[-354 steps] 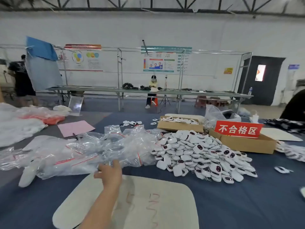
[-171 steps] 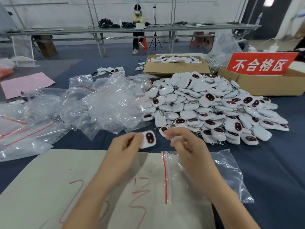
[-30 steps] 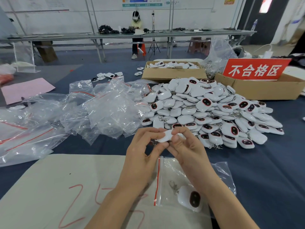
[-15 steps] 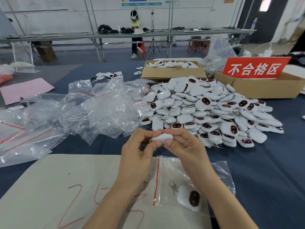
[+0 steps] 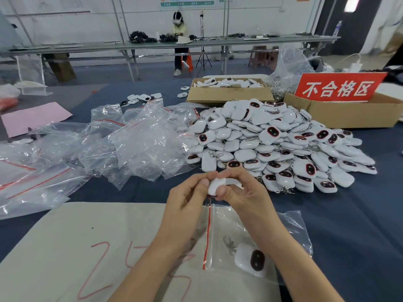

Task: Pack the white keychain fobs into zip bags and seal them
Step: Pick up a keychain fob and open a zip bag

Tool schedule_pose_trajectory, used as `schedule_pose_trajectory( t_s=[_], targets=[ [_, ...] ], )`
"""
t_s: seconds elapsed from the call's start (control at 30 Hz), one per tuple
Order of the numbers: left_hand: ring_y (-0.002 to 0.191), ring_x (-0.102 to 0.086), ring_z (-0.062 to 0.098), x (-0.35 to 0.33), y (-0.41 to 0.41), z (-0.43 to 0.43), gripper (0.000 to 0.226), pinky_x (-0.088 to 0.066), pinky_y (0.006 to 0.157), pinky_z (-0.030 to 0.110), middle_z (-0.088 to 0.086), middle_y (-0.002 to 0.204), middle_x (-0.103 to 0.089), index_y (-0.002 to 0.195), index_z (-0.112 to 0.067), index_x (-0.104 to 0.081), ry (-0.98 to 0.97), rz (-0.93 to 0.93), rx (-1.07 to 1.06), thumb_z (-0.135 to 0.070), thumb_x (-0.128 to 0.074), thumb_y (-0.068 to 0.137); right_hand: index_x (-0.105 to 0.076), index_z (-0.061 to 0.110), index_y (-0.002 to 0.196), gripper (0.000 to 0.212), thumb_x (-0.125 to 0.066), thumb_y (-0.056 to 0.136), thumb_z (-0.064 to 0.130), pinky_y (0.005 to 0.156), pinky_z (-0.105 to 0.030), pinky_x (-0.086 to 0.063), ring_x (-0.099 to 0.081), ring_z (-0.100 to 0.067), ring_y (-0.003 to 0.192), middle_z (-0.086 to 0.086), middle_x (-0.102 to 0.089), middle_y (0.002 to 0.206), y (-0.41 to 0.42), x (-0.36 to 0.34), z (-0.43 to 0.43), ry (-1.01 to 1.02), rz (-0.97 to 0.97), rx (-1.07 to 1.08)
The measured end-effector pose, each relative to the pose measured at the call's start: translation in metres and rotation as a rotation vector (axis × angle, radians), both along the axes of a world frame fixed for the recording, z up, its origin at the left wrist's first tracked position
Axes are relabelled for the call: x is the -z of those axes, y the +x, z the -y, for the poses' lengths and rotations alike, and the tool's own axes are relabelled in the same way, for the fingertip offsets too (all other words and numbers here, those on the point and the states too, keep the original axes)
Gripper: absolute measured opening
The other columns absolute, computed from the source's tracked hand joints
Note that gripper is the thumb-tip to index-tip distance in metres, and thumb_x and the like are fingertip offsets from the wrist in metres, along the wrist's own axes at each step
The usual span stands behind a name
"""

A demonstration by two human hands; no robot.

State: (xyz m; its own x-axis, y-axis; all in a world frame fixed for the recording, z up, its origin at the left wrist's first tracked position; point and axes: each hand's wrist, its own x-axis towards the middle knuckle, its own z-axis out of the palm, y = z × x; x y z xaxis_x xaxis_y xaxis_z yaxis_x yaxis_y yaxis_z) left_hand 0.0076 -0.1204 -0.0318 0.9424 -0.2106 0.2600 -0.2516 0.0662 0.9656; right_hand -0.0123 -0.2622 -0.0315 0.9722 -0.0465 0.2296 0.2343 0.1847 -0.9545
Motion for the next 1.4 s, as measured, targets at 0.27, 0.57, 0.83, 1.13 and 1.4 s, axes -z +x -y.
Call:
schedule_pose_trajectory(
  t_s=[0.27,0.57,0.83,1.13,1.4],
  targets=[
    [0.102,-0.074,0.014,0.0,0.0,0.0,0.023,-0.055,0.086,0.02,-0.002,0.106,-0.078,0.117,-0.016,-0.071,-0.022,-0.016,0.087,-0.017,-0.054,0.102,-0.066,0.024,0.082,0.016,-0.074,0.076,0.036,0.073,-0.029,-0.06,-0.074,-0.021,0.078,-0.006,-0.074,0.09,0.005,0.003,0.002,0.02,0.012,0.152],
    [0.049,-0.052,0.01,-0.015,0.021,-0.049,0.025,-0.042,0.048,0.015,-0.003,0.056,-0.059,0.095,-0.022,-0.077,0.466,-0.177,-0.096,-0.018,-0.054,0.103,-0.054,0.054,0.121,0.024,-0.052,0.101,0.04,0.085,-0.01,-0.042,-0.059,0.01,0.098,0.041,-0.059,0.102,0.001,0.014,0.015,-0.685,-0.094,0.093],
    [0.061,-0.058,0.016,-0.026,0.005,-0.055,0.021,-0.049,0.053,0.025,0.005,0.069,-0.065,0.114,-0.013,-0.074,0.518,-0.409,0.37,-0.018,-0.057,0.102,-0.052,0.042,0.137,0.037,-0.054,0.101,0.037,0.102,-0.026,-0.041,-0.053,0.001,0.112,0.024,-0.067,0.102,0.0,0.016,0.015,-0.857,-0.113,-0.008],
    [0.062,-0.058,0.017,-0.019,0.003,-0.041,0.019,-0.047,0.05,0.023,0.004,0.072,-0.066,0.106,-0.008,-0.075,0.397,-0.463,0.364,-0.023,-0.068,0.096,-0.066,0.044,0.111,0.029,-0.064,0.096,0.018,0.079,-0.016,-0.048,-0.06,0.001,0.079,0.017,-0.066,0.087,0.003,0.013,0.02,-0.572,-0.107,0.021],
    [0.05,-0.055,0.015,-0.014,0.0,-0.033,0.012,-0.046,0.047,0.026,-0.001,0.068,-0.067,0.095,-0.017,-0.073,0.426,-0.245,0.155,-0.028,-0.075,0.09,-0.069,0.045,0.096,0.024,-0.07,0.092,0.021,0.054,-0.008,-0.039,-0.05,0.004,0.055,0.022,-0.058,0.063,0.006,0.003,0.021,-0.379,-0.106,0.138]
  ],
)
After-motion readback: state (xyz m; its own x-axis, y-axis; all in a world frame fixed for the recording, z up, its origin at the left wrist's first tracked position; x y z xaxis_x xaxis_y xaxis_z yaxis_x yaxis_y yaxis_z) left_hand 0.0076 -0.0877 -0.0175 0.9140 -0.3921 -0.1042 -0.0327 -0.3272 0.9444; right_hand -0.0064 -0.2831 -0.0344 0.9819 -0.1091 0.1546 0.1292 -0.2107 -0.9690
